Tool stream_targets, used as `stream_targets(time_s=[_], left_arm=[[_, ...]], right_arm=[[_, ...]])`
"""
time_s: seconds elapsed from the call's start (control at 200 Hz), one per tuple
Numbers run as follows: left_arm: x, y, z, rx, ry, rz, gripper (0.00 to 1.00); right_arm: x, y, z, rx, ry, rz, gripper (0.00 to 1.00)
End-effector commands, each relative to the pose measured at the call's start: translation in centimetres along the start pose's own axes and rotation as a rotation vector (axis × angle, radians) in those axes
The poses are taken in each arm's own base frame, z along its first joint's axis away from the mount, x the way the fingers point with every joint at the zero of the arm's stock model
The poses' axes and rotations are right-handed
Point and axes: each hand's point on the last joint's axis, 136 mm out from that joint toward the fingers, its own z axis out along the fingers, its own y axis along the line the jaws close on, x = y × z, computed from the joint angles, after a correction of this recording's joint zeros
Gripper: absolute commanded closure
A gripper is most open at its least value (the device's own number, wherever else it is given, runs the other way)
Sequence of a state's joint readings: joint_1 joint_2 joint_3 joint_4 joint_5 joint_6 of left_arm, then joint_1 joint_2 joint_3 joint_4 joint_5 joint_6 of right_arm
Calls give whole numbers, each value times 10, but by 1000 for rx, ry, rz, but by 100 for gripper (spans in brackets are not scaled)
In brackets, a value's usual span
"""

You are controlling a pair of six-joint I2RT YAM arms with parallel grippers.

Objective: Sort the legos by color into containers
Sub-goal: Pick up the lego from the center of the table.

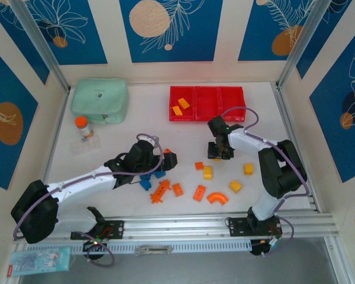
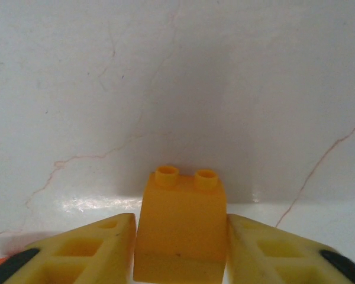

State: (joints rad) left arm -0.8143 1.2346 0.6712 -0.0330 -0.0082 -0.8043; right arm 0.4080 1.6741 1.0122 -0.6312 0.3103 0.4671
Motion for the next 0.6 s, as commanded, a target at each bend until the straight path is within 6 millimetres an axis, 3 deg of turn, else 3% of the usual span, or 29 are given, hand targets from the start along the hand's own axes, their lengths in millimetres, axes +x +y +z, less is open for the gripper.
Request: stream_targets(time_s=[0.0, 0.195, 0.345, 0.595], left_arm=[[-4, -5, 1, 8, -18, 2, 1], [-7, -8, -1, 14, -27, 7, 1], [-14, -6, -7, -4, -56, 20, 1], [-35, 0, -23, -30, -110, 54, 1]], right_arm=[[2, 1, 3, 18, 7, -27, 62], [-5, 9, -12, -1, -21, -37, 66], [-21, 28, -33, -45, -79, -73, 66], [-76, 76, -56, -116, -213, -126, 67]])
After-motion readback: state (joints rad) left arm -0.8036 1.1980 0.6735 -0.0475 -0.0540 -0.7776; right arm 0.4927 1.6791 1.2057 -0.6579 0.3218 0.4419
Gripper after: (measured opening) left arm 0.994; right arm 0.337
